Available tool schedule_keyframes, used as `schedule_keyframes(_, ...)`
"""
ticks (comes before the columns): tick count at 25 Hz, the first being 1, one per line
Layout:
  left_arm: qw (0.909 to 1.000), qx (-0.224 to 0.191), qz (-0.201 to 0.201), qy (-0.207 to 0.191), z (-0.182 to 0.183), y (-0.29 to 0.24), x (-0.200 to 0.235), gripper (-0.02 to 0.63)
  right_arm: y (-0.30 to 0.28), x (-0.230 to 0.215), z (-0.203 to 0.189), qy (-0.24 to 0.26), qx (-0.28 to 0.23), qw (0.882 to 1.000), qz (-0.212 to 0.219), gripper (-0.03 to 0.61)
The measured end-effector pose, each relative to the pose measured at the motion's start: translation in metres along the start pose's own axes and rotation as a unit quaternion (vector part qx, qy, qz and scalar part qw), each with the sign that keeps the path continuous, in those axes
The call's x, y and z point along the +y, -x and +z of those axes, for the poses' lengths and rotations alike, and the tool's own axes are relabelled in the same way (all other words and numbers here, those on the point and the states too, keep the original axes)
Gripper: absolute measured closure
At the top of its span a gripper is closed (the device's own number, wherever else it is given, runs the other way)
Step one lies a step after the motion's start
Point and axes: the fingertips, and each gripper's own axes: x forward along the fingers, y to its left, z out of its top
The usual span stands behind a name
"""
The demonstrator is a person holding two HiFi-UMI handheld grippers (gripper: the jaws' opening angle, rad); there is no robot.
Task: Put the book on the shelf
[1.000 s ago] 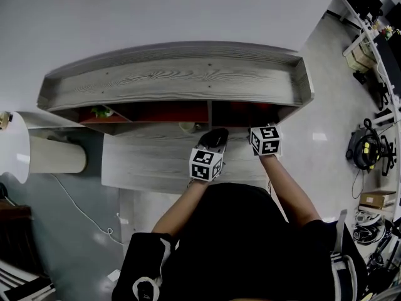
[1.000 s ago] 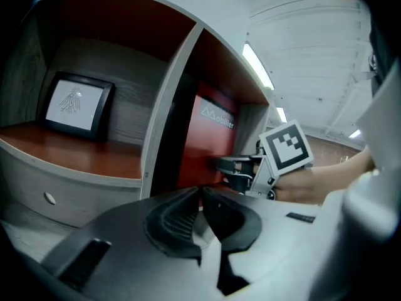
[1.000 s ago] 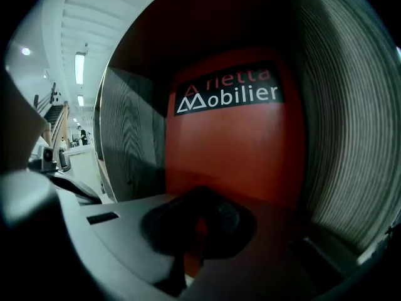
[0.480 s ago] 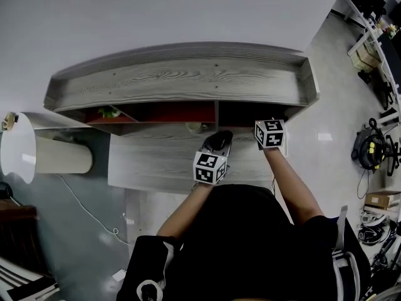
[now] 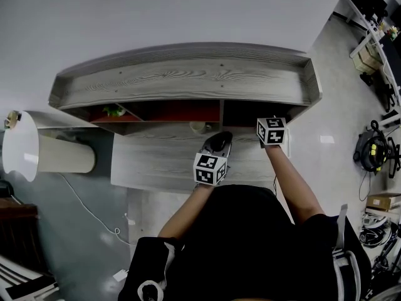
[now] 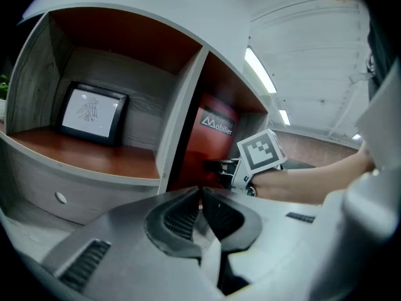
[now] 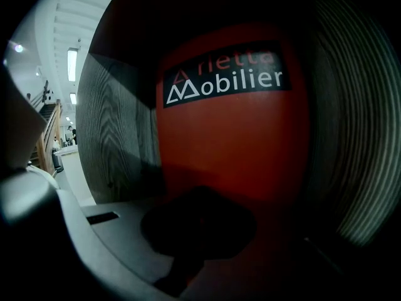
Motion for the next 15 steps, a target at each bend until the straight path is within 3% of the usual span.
schedule_keyframes(9,0.9993,-0.016,0.009,-0.034,0.006,0.018,-0.004,0.591,0.016,0.003,0.003,0.000,0.001,1.000,-0.002,0.578)
schedule_keyframes(15,0.9992,-0.036,0.002,-0.020,0.008,0.033,-0.009,0.591,0.037,0.010,-0.001,0.004,0.006,1.000,-0.003,0.578)
